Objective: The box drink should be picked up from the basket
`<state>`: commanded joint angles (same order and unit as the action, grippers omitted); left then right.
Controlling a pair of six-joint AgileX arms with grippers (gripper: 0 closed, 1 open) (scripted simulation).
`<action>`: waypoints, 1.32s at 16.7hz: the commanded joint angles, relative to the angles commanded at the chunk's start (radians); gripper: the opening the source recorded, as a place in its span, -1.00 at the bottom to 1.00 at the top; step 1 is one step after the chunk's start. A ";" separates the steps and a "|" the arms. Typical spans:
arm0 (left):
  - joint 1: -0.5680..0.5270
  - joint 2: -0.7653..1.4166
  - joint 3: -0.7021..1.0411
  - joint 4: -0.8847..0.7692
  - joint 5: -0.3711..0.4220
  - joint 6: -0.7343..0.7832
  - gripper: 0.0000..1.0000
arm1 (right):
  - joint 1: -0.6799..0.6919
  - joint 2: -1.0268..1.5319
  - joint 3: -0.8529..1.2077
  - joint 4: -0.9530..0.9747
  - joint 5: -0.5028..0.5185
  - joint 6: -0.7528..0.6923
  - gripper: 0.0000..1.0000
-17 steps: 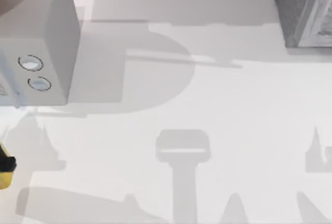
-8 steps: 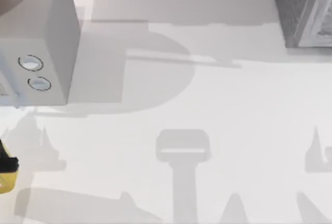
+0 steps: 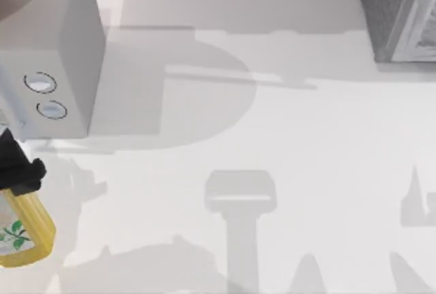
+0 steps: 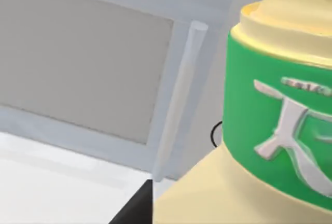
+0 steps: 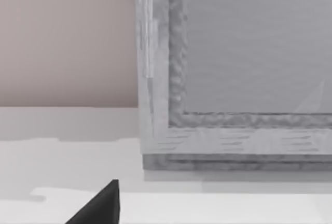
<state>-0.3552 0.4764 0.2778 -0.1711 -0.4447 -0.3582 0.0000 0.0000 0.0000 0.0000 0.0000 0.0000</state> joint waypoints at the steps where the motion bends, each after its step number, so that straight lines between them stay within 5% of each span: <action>1: -0.061 0.079 0.050 -0.026 -0.074 -0.058 -1.00 | 0.000 0.000 0.000 0.000 0.000 0.000 1.00; 13: -0.771 1.041 0.646 -0.320 -0.949 -0.738 -1.00 | 0.000 0.000 0.000 0.000 0.000 0.000 1.00; 17: -0.901 1.224 0.748 -0.379 -1.108 -0.865 -1.00 | 0.000 0.000 0.000 0.000 0.000 0.000 1.00; 22: -0.930 1.265 0.771 -0.392 -1.144 -0.894 -1.00 | 0.000 0.000 0.000 0.000 0.000 0.000 1.00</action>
<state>-1.2854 1.7411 1.0486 -0.5636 -1.5889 -1.2526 0.0000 0.0000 0.0000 0.0000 0.0000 0.0000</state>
